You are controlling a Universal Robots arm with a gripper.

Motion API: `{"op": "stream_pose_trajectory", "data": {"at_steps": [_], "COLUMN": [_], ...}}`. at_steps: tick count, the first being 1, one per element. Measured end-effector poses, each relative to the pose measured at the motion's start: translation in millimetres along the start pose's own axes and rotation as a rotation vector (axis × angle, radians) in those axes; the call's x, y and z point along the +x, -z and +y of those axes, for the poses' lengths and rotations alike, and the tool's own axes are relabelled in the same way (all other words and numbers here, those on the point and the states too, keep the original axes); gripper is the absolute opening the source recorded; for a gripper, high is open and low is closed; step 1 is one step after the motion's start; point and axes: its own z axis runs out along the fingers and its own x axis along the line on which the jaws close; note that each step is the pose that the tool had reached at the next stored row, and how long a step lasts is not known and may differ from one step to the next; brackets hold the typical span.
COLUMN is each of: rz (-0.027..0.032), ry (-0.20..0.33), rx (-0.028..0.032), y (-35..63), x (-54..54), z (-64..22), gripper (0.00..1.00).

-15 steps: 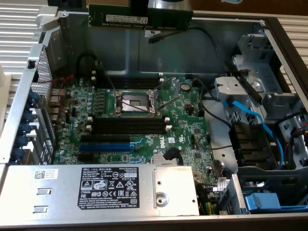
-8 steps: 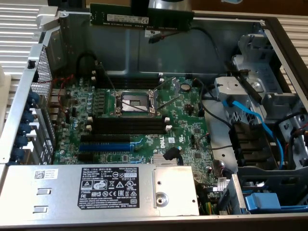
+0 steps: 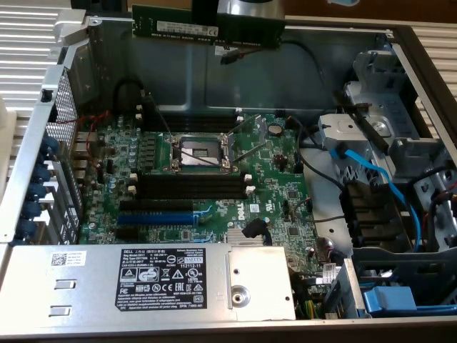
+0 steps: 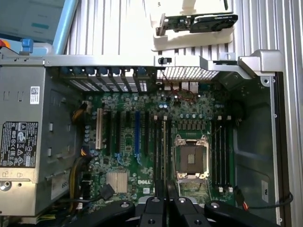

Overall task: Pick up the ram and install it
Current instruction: 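Pick up the ram and move it above insertion slot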

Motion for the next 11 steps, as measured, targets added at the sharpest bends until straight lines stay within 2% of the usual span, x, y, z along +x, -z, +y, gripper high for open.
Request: {"op": "stream_pose_trajectory", "data": {"at_steps": [1,4,6,8,11], "rz": [0.0001,-0.0003,-0.0005,-0.0007,-0.0005], "ry": [0.000,0.000,-0.001,-0.001,-0.003], "rx": [0.0060,0.0293,0.0414,0.0489,0.0563], "y": [-0.3,-1.1,-2.0,-3.8,-6.0], "x": [-1.3,-4.4,-6.0,-6.4,-7.1], "z": [0.7,1.1,2.3,4.6,5.7], "gripper": [0.13,0.13,0.13,0.13,0.13]}}
